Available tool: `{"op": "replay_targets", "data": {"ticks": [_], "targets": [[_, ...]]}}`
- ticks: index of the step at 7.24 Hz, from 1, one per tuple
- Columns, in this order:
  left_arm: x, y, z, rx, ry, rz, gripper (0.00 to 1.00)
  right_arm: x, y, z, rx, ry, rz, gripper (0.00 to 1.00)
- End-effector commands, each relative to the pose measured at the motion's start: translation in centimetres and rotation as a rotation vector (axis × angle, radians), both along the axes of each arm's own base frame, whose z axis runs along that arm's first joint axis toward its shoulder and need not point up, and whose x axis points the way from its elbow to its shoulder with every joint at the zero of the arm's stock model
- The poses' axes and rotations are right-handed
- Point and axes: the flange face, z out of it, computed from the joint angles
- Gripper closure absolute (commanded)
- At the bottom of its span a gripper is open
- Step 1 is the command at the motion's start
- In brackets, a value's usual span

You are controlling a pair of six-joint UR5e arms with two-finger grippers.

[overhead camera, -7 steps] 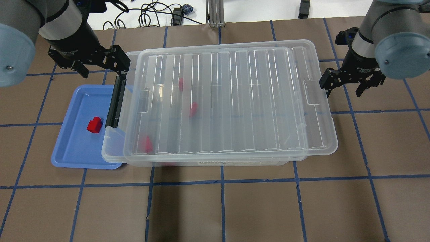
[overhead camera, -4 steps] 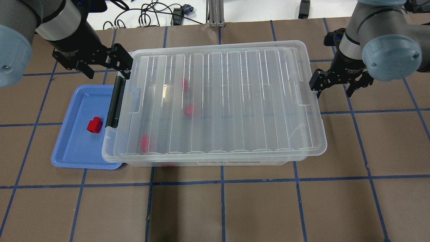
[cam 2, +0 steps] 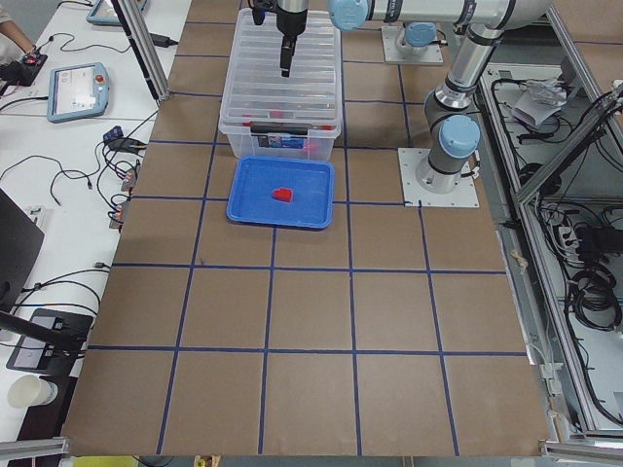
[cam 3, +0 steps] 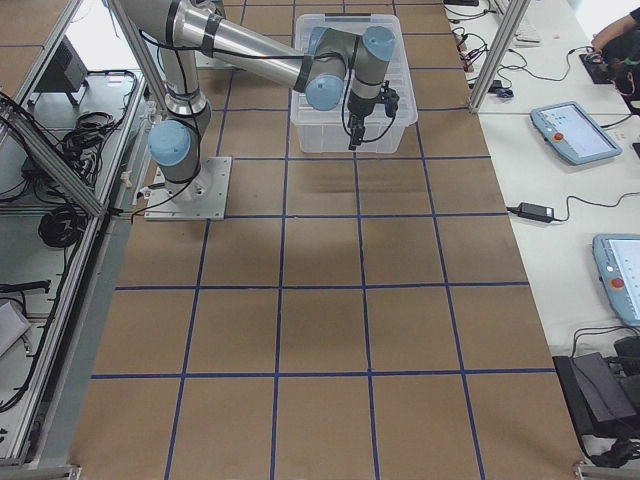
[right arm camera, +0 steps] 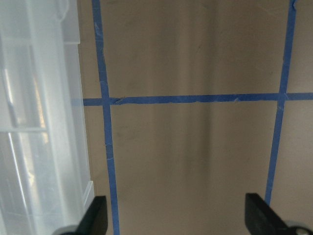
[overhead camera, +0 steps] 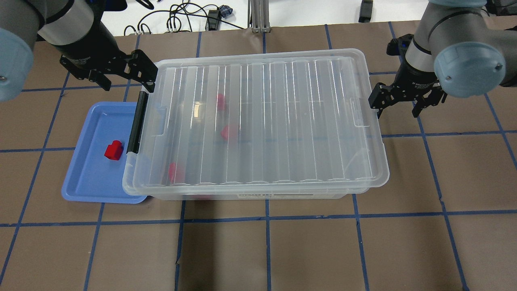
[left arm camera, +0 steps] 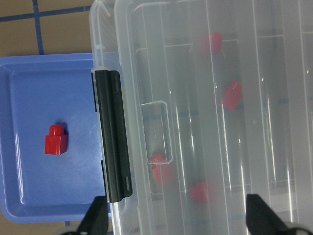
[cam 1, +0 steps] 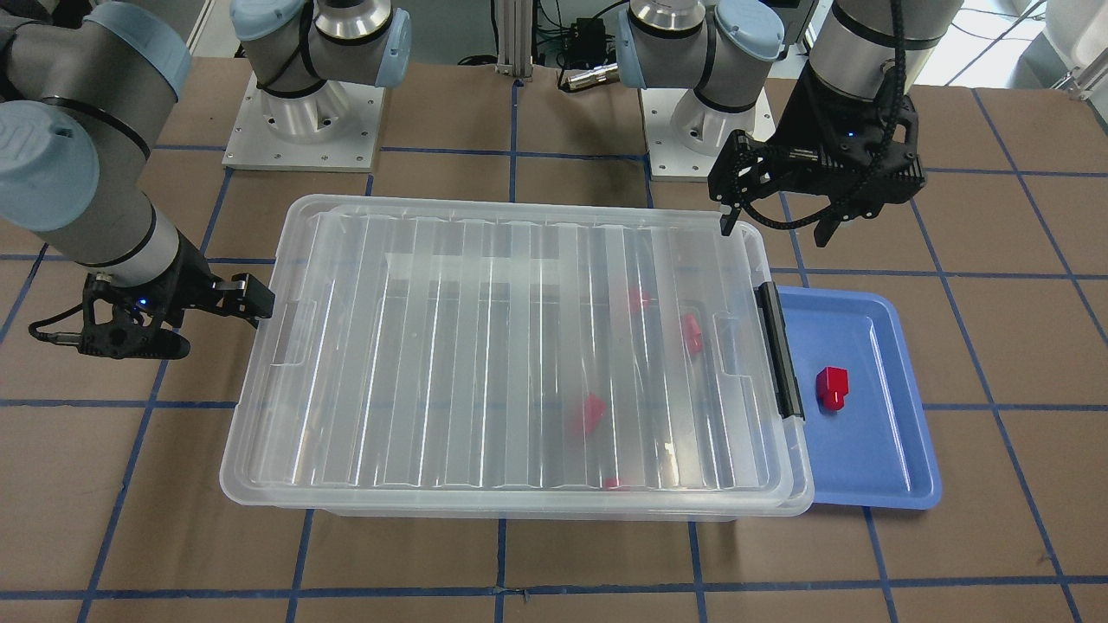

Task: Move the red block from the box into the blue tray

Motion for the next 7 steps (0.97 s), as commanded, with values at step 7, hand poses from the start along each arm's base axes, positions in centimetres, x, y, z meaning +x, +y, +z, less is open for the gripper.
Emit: {"op": "replay_targets", "data": {"ticks": [7], "targets": [[0.1, -1.2, 0.9, 0.047, -0.003, 0.012, 0.0, 3.8, 7.1, 14.3, -0.074, 0.012, -0.103, 0.0]]}}
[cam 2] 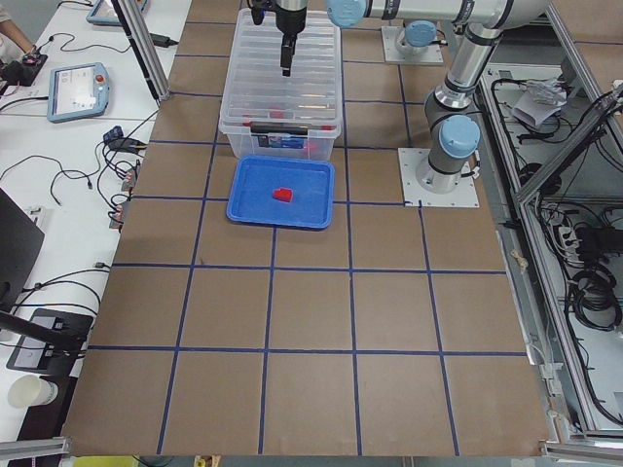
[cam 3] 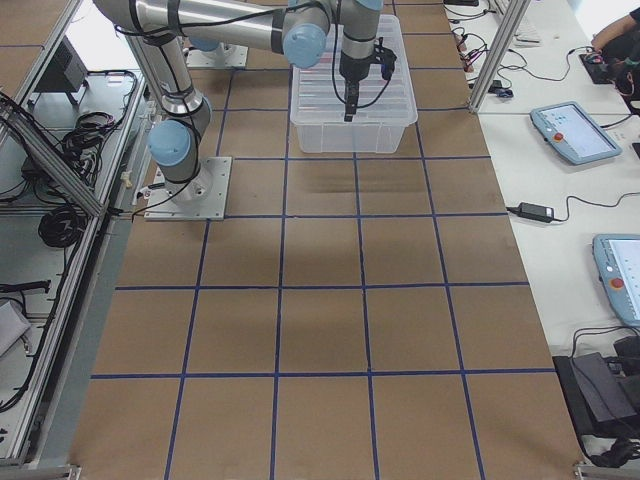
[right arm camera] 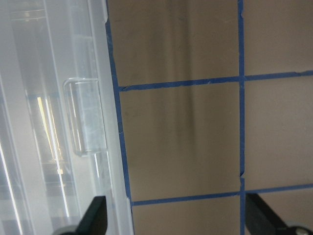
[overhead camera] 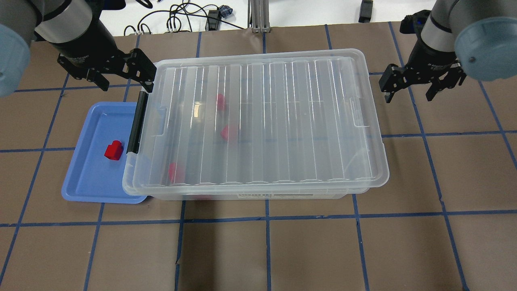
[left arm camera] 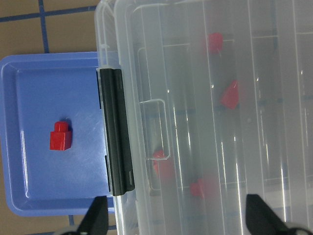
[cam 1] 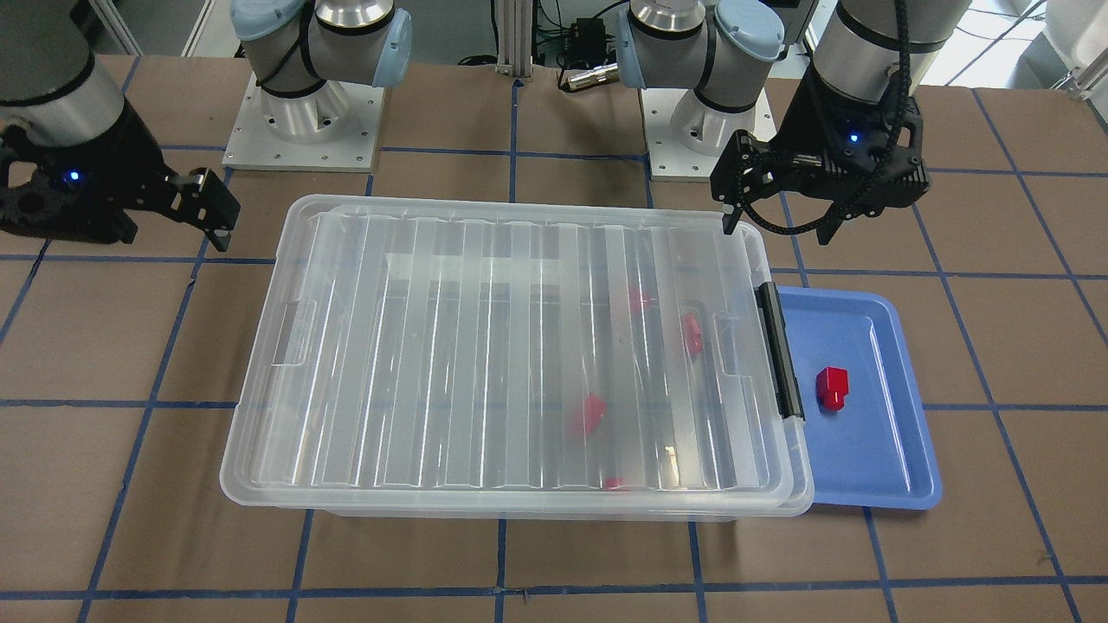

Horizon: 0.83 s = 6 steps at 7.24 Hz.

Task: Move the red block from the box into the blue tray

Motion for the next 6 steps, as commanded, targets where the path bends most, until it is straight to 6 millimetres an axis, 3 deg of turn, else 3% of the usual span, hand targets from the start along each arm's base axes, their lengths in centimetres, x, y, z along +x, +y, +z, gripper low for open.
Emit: {"op": "replay_targets", "data": {"ticks": [1, 4, 6], "targets": [[0.0, -0.5, 0.4, 0.014, 0.002, 0.002, 0.0, 4.4, 2.4, 0.9, 0.014, -0.003, -0.016, 0.0], [-0.6, 1.2, -0.7, 0.019, 0.007, -0.006, 0.0, 4.8, 2.7, 1.0, 0.014, -0.014, -0.003, 0.0], [-0.5, 1.1, -0.7, 0.009, 0.005, -0.026, 0.0, 5.2, 2.6, 0.7, 0.02, -0.057, -0.002, 0.0]]}}
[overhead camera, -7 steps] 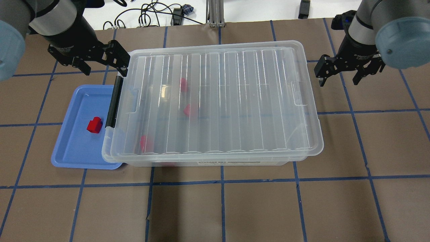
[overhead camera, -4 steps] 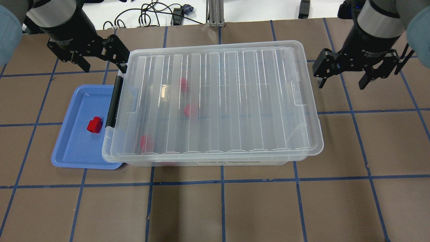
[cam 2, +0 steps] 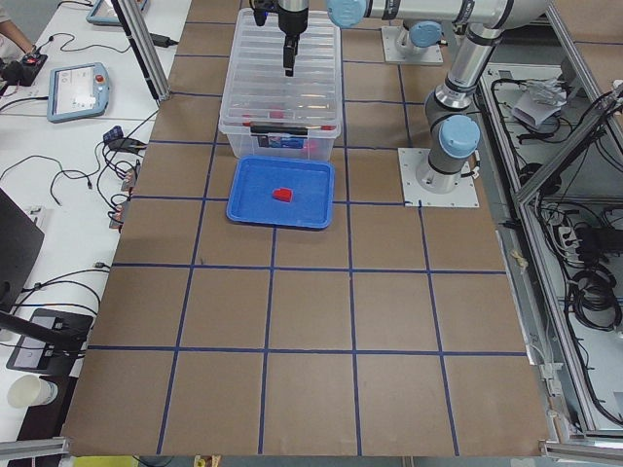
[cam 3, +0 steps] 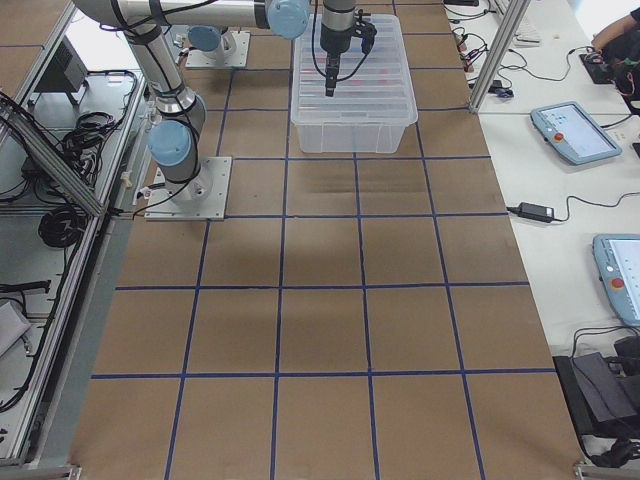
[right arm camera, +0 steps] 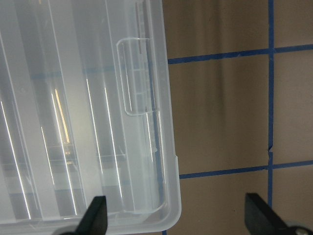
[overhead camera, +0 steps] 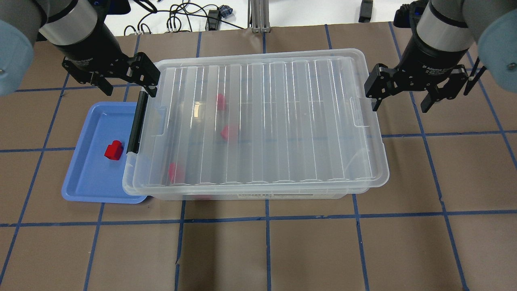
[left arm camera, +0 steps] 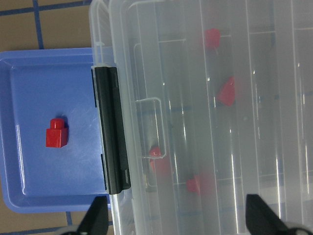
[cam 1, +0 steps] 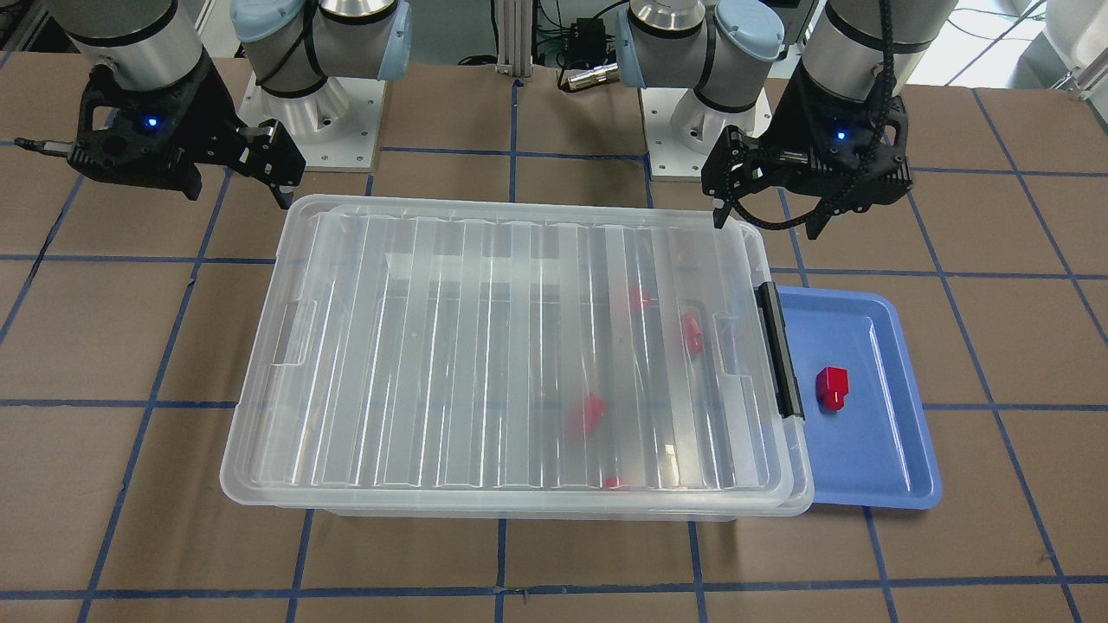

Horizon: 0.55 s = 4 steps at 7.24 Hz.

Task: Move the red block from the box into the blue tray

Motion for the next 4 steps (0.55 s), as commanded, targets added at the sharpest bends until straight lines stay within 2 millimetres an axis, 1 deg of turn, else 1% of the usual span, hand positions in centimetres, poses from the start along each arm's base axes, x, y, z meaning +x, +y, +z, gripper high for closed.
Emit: {"op": "replay_targets", "data": {"ticks": [1, 4], "targets": [[-0.02, 0.09, -0.37, 0.002, 0.0, -0.014, 0.0, 0.37, 0.19, -0.33, 0.006, -0.029, -0.006, 0.0], [-0.07, 0.31, -0.59, 0.005, 0.005, -0.017, 0.0, 0.2, 0.41, -0.18, 0.003, -0.01, -0.012, 0.0]]}}
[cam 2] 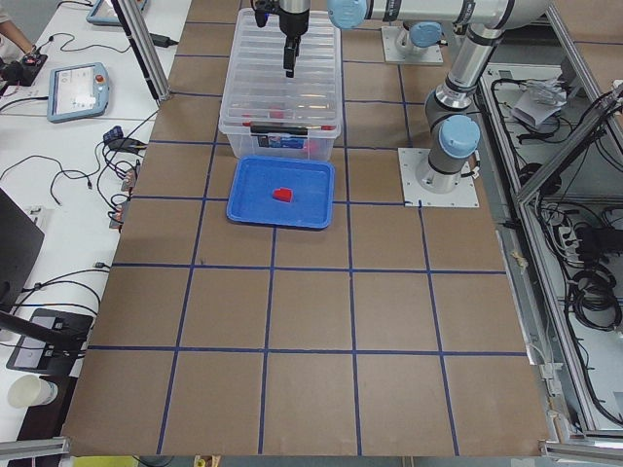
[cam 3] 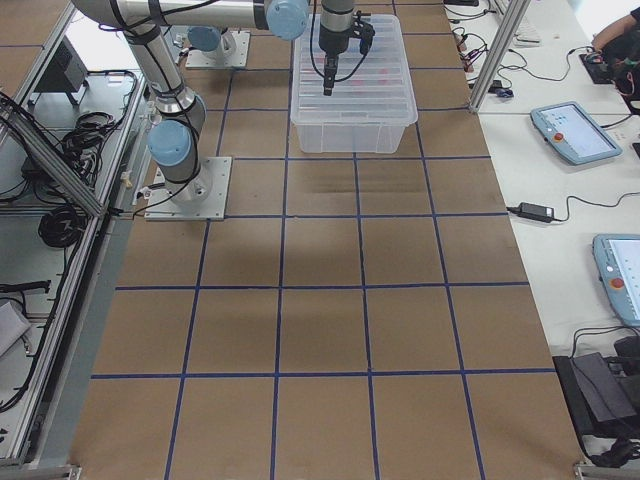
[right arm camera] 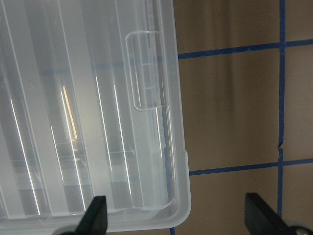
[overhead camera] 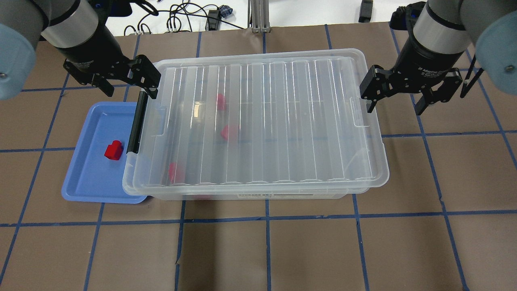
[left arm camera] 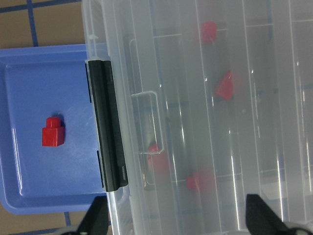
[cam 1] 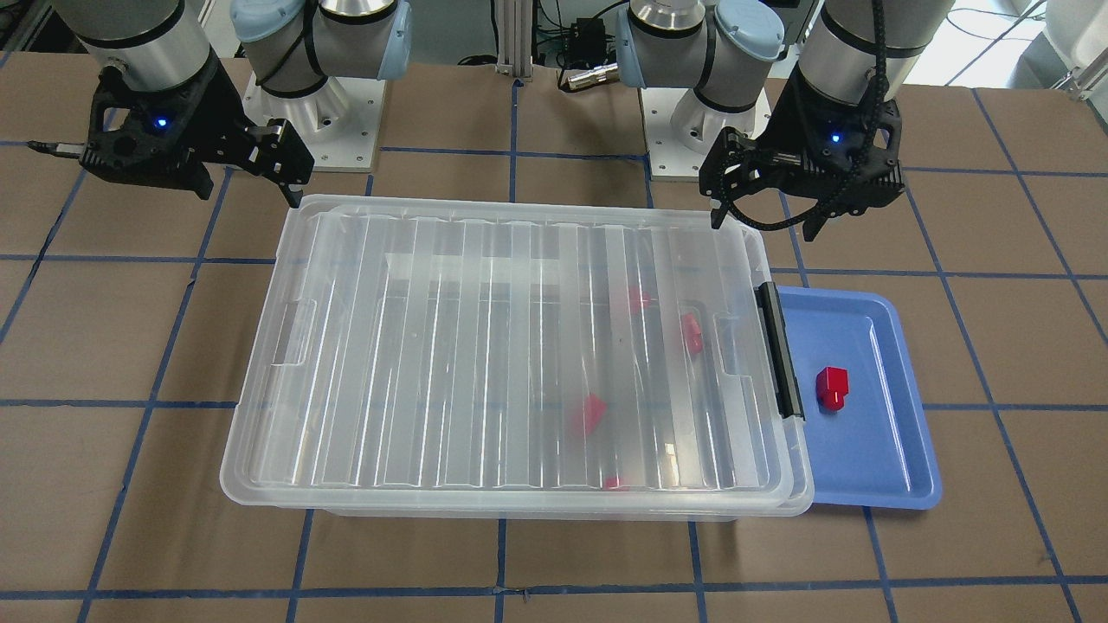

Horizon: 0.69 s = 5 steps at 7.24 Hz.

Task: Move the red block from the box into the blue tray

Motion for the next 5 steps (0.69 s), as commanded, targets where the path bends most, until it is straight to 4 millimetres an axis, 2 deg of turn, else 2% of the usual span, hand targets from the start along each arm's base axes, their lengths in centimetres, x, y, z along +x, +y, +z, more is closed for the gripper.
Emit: {"op": "replay_targets", "data": {"ticks": [1, 5], "targets": [[-0.05, 0.22, 0.04, -0.001, 0.005, 0.0, 0.0, 0.02, 0.07, 0.06, -0.002, 0.003, 0.002, 0.0], [0.05, 0.49, 0.39, -0.007, -0.006, 0.001, 0.0, -0.18, -0.05, 0.87, -0.02, -0.006, 0.009, 0.0]]}}
